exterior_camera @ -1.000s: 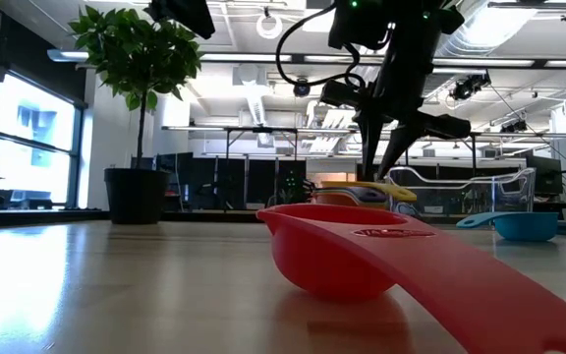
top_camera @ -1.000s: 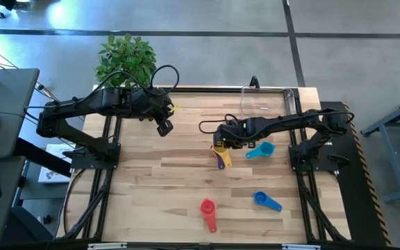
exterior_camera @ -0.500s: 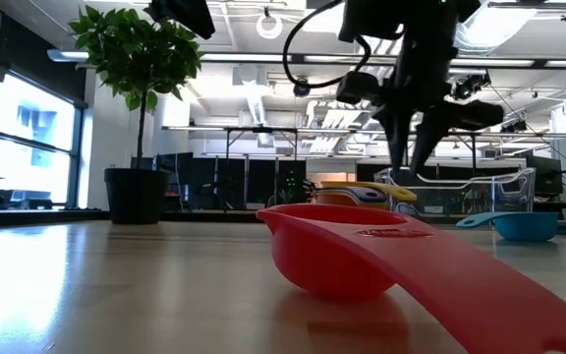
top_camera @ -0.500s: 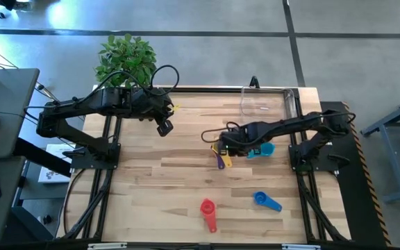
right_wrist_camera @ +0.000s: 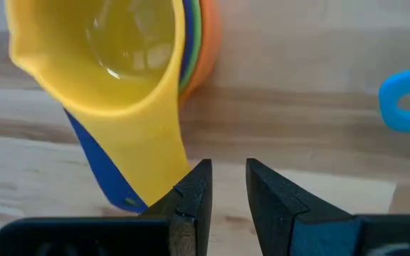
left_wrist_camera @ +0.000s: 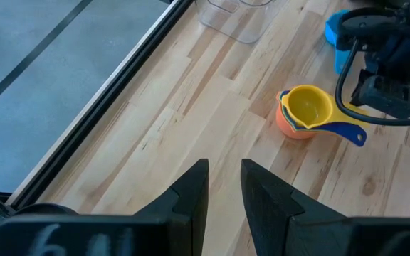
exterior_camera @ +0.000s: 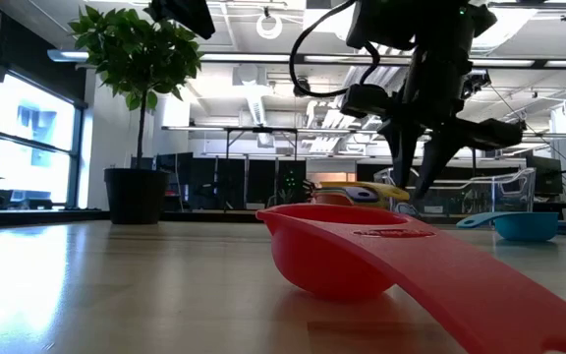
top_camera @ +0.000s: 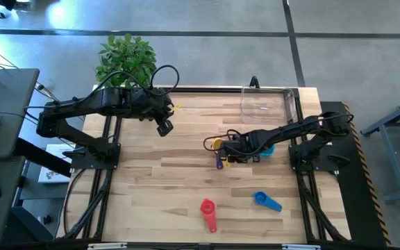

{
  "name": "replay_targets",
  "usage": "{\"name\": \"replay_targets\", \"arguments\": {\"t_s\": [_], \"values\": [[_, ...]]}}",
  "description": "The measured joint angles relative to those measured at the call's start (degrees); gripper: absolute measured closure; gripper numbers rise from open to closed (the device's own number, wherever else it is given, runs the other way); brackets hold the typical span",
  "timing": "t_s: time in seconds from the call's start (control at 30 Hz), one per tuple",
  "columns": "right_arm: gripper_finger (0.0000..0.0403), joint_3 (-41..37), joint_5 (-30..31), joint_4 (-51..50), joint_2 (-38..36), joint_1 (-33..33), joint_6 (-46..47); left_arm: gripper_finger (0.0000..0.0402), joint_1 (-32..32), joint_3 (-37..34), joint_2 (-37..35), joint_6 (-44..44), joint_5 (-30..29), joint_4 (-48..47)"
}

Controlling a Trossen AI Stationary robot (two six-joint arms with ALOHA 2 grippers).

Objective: Nest measuring cups in basket
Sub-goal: Stack the yellow measuring cup on the dark blue measuring cup

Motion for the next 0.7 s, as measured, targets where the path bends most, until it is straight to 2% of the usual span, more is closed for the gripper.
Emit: {"name": "replay_targets", "arguments": {"t_s": [0.4, 0.7], "values": [[0.0324, -0.03, -0.62, 6.69, 0.00, -0.02, -2.09, 0.0326, 0.00, 0.00, 0.00, 0.00, 0.00, 0.00], [0.0324, -0.03, -0.49, 5.38, 0.00, -0.02, -1.37, 0.0326, 0.00, 0.00, 0.00, 0.00, 0.00, 0.00]]}}
